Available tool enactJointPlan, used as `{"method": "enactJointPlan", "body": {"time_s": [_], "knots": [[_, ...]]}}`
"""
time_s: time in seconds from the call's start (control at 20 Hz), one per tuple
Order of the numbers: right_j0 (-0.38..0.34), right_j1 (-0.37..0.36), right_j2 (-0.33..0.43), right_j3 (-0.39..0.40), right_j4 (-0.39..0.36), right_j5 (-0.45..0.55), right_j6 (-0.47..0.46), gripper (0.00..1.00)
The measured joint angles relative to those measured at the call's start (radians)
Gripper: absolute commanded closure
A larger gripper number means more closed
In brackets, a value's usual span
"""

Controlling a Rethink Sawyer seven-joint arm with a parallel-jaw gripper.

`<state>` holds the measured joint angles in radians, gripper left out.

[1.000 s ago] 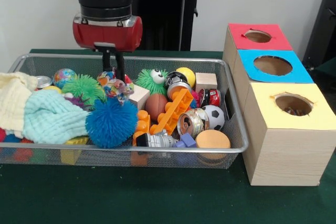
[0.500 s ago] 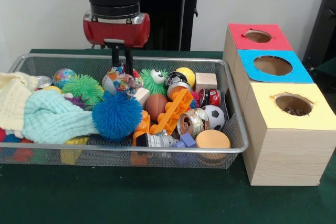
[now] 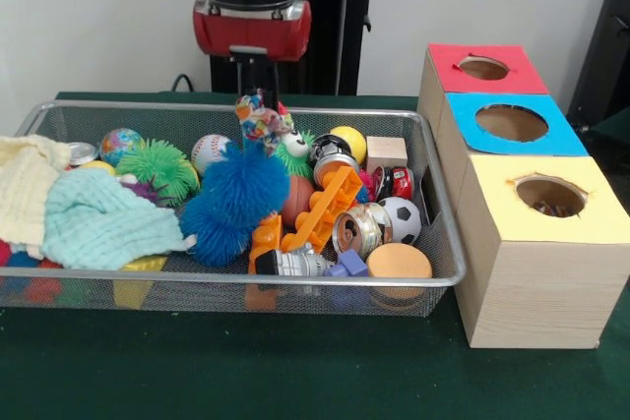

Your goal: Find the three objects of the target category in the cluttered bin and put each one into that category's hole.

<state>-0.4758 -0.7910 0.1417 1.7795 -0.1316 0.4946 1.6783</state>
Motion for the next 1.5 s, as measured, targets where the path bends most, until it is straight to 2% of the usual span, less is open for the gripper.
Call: {"method": "enactJointPlan", "body": {"time_s": [0.35, 0.7, 1.0, 1.2, 1.5], "knots": [[0.012, -0.081, -0.018, 0.079, 0.004, 0.0, 0.0, 1.0], [0.008, -0.134, -0.029, 0.126, 0.02, 0.001, 0.0, 1.0], [-0.035, -0.101, -0.021, 0.132, 0.022, -0.045, 0.0, 1.0], [-0.035, -0.099, -0.022, 0.131, 0.021, -0.05, 0.0, 1.0], [-0.044, -0.046, -0.022, 0.134, 0.02, -0.094, 0.0, 1.0]]}}
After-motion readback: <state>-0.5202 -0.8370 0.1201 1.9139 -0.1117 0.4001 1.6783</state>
